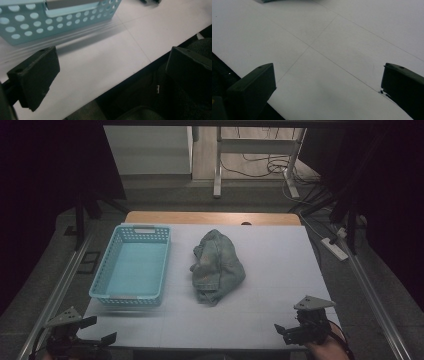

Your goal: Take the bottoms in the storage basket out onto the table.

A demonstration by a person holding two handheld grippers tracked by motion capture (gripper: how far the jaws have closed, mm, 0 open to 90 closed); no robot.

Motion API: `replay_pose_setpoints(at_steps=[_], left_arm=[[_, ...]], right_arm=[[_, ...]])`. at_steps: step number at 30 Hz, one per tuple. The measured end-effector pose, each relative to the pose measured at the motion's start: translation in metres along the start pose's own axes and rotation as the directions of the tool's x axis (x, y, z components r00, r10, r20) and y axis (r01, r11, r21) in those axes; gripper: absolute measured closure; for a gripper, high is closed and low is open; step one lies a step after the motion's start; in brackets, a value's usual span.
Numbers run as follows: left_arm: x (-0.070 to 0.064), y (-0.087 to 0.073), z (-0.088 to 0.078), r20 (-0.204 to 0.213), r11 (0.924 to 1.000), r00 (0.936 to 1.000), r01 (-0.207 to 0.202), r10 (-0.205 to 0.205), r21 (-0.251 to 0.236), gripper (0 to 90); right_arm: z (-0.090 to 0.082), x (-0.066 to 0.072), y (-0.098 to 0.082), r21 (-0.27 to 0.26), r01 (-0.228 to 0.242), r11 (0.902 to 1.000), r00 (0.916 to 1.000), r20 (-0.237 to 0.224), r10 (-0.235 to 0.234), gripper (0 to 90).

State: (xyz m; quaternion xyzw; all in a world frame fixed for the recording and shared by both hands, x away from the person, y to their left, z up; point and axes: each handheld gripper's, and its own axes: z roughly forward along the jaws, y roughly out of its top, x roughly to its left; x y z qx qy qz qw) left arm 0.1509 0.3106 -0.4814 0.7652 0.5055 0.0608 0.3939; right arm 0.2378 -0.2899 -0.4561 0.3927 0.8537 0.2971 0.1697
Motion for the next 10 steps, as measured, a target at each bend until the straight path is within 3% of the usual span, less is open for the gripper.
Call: replay_pose_setpoints(at_steps=[5,10], left_arm=[[-0.0013,-0.0001,0.0015,-0.007,0.9997,0.9999,-0.008,0.008,0.024,0.0],[-0.0004,0.0008,0.0012,0.005,0.9998,1.0,-0.002,0.002,0.018,0.0]], right_arm=[[0.0001,0.0003,0.0003,0.004,0.004,1.0,1.0,0.002,-0.004,0.0],[0.0006,0.0003,-0.0001,0.008,0.007,0.9999,1.0,0.004,-0.007,0.0]])
